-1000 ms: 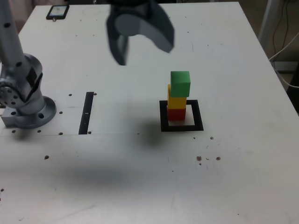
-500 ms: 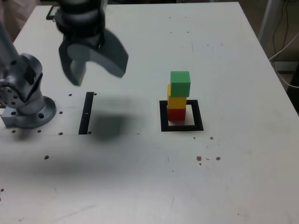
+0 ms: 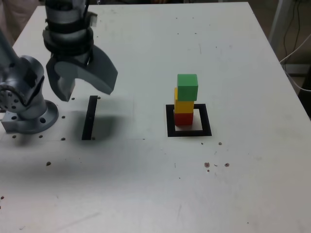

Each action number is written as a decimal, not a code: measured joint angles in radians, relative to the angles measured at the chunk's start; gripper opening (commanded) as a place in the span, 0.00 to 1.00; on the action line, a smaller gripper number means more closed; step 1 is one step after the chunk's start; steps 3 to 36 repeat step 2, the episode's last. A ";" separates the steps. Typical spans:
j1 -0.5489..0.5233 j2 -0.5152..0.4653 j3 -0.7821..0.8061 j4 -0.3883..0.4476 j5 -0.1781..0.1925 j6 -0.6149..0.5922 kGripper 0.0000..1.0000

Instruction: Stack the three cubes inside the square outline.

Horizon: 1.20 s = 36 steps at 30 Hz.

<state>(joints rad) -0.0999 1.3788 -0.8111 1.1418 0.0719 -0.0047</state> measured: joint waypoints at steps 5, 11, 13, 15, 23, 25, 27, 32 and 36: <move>0.000 0.000 0.030 -0.029 -0.007 -0.001 0.99; 0.000 0.000 0.030 -0.029 -0.007 -0.001 0.99; 0.000 0.000 0.030 -0.029 -0.007 -0.001 0.99; 0.000 0.000 0.030 -0.029 -0.007 -0.001 0.99; 0.000 0.000 0.030 -0.029 -0.007 -0.001 0.99; 0.000 0.000 0.030 -0.029 -0.007 -0.001 0.99; 0.000 0.000 0.030 -0.029 -0.007 -0.001 0.99; 0.000 0.000 0.030 -0.029 -0.007 -0.001 0.99; 0.000 0.000 0.030 -0.029 -0.007 -0.001 0.99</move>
